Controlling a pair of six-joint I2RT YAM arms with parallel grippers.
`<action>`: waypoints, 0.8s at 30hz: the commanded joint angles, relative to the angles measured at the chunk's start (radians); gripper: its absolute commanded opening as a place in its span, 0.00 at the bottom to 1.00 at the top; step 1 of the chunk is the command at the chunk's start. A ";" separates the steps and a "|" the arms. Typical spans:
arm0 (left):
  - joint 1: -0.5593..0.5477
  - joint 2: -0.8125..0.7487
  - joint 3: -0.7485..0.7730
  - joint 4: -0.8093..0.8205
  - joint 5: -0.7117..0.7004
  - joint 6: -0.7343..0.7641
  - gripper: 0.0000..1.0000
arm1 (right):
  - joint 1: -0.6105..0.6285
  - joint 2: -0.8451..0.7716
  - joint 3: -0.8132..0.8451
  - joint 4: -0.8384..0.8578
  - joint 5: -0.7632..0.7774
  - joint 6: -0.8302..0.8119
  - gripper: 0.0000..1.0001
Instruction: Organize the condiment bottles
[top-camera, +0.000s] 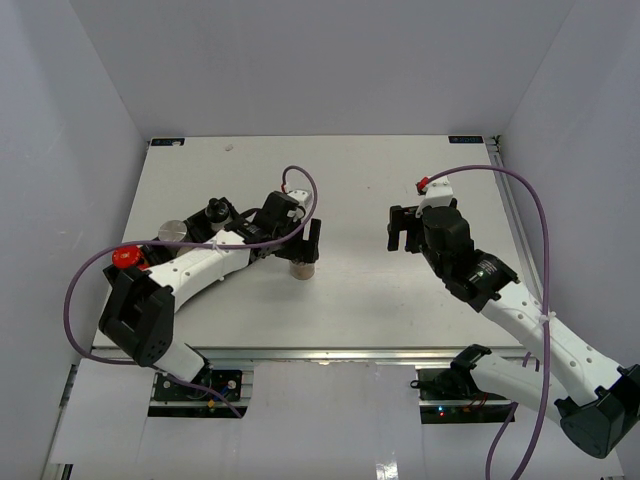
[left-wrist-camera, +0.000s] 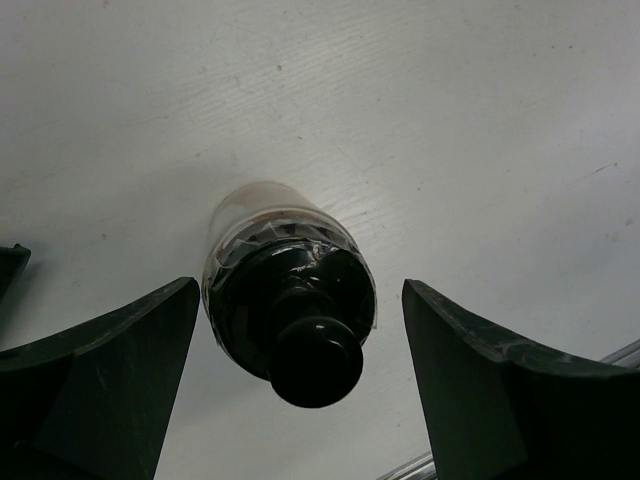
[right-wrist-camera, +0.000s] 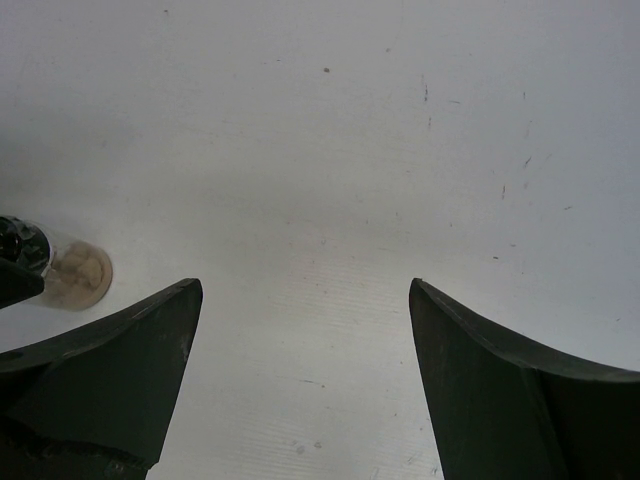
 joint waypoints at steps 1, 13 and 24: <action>-0.021 0.014 0.025 -0.025 -0.103 -0.022 0.91 | -0.007 -0.020 0.000 0.044 0.012 -0.013 0.90; -0.048 0.041 0.063 -0.070 -0.172 -0.035 0.47 | -0.011 -0.022 0.000 0.048 0.006 -0.011 0.90; -0.039 -0.046 0.241 -0.216 -0.408 -0.078 0.00 | -0.011 -0.023 0.017 0.036 -0.001 -0.017 0.90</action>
